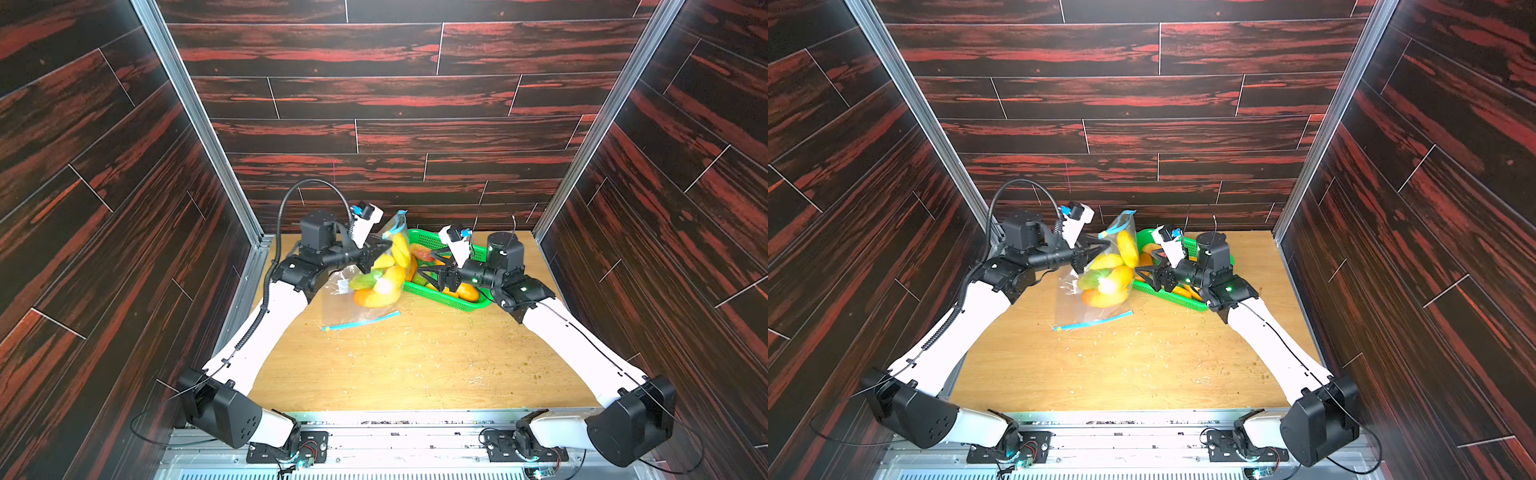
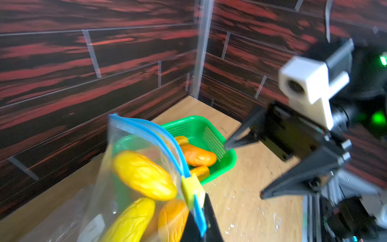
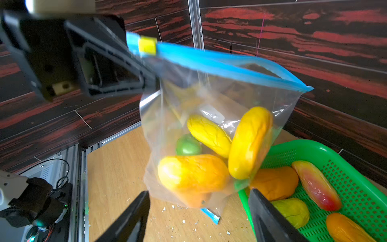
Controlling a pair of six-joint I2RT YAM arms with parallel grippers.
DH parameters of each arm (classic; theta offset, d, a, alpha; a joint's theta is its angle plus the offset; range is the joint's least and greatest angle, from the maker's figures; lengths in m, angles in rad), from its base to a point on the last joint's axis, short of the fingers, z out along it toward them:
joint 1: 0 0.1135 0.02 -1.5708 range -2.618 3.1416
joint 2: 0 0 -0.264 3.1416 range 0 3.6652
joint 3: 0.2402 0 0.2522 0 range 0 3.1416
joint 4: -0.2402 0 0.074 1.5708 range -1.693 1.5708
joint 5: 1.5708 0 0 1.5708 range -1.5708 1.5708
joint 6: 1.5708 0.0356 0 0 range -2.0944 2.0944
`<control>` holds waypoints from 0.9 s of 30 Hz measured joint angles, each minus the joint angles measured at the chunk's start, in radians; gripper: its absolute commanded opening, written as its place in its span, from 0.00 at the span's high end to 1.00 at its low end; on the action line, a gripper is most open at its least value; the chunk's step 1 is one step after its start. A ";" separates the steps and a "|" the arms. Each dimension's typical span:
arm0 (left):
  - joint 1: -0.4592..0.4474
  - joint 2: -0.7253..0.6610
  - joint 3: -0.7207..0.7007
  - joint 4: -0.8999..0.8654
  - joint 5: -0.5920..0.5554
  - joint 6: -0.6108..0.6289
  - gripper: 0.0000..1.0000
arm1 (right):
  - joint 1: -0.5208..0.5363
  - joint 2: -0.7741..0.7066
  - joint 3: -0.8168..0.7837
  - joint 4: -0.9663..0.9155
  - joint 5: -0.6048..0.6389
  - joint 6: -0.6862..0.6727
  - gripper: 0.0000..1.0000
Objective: Place the mango in a zip-top bag and seal the zipper
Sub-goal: Adjust the zipper food storage bag at the center of the board, then zip the zipper on the zipper food storage bag.
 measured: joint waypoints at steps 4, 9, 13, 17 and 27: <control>-0.011 -0.011 -0.039 -0.079 0.030 0.107 1.00 | 0.000 0.013 0.058 -0.028 -0.067 -0.020 0.23; -0.010 -0.050 -0.142 -0.142 0.021 0.196 1.00 | 0.002 0.089 0.161 -0.062 -0.193 -0.077 0.23; -0.007 -0.060 -0.153 -0.166 0.021 0.240 1.00 | 0.028 0.175 0.240 -0.126 -0.269 -0.161 0.23; 0.008 -0.065 -0.153 -0.173 0.034 0.264 1.00 | 0.047 0.255 0.310 -0.193 -0.329 -0.237 0.23; 0.017 -0.065 -0.153 -0.184 0.071 0.293 1.00 | 0.047 0.379 0.492 -0.383 -0.460 -0.401 0.30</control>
